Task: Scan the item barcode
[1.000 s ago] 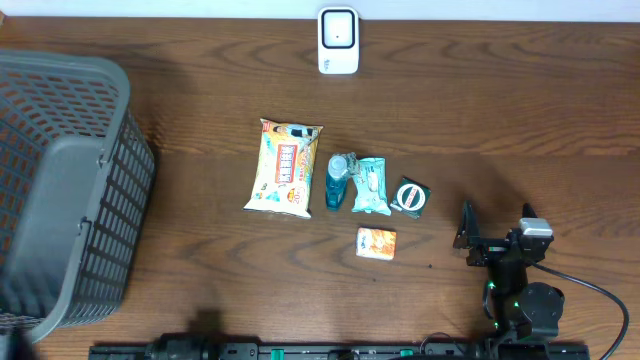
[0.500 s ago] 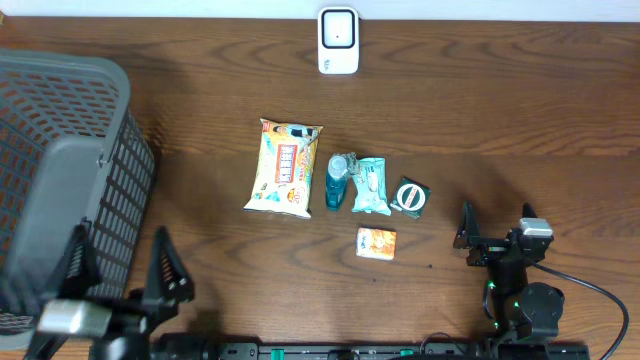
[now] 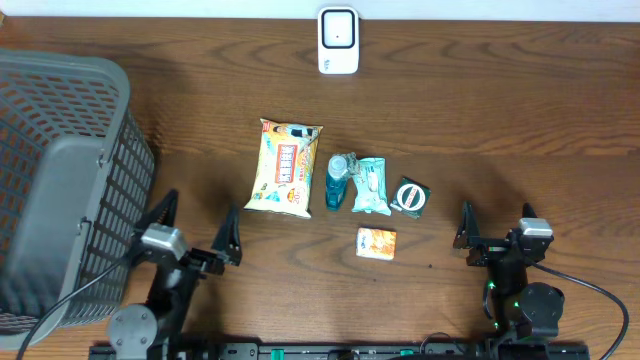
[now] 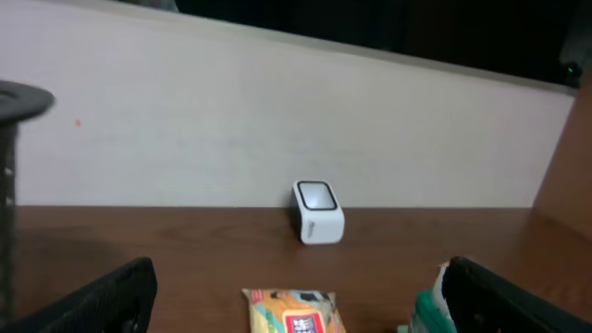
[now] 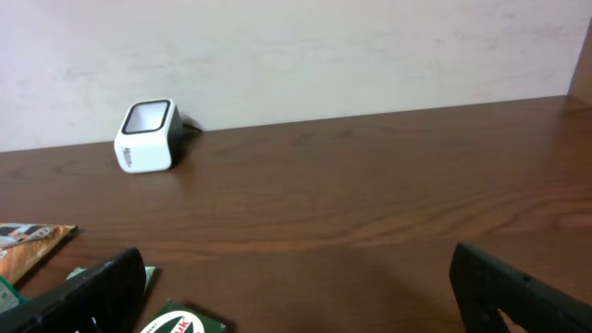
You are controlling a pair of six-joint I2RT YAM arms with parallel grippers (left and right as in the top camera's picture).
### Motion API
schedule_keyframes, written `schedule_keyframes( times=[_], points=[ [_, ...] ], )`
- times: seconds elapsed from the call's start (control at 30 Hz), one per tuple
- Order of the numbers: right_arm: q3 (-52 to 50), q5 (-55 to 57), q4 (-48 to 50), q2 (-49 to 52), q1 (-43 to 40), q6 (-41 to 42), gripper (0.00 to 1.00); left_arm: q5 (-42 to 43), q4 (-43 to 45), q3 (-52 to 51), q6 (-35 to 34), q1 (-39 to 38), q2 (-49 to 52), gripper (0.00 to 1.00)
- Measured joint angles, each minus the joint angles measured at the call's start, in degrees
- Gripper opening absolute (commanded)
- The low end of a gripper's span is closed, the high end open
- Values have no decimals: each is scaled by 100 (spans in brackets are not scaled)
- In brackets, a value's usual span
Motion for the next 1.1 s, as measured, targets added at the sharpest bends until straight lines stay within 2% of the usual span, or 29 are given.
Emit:
schedule_keyframes(
  times=[0.13, 0.23, 0.4, 0.63, 0.87, 1.1],
  points=[
    [-2, 0, 0, 0, 0, 2, 99, 101, 474, -363, 26, 0, 0, 98],
    [-2, -4, 2, 0, 0, 55, 99, 98, 509, -645, 22, 0, 0, 98],
    [-2, -7, 2, 0, 0, 634, 99, -42, 457, -1121, -94, 0, 0, 98],
    [0, -197, 22, 0, 0, 1521, 99, -691, 66, -1143, -529, 0, 0, 98],
    [-2, -1084, 109, 0, 0, 2343, 99, -898, -199, -1091, -654, 0, 7, 98],
    [-2, -2243, 177, 0, 0, 2577, 98, -938, -223, -1082, -671, 0, 7, 98]
  ],
)
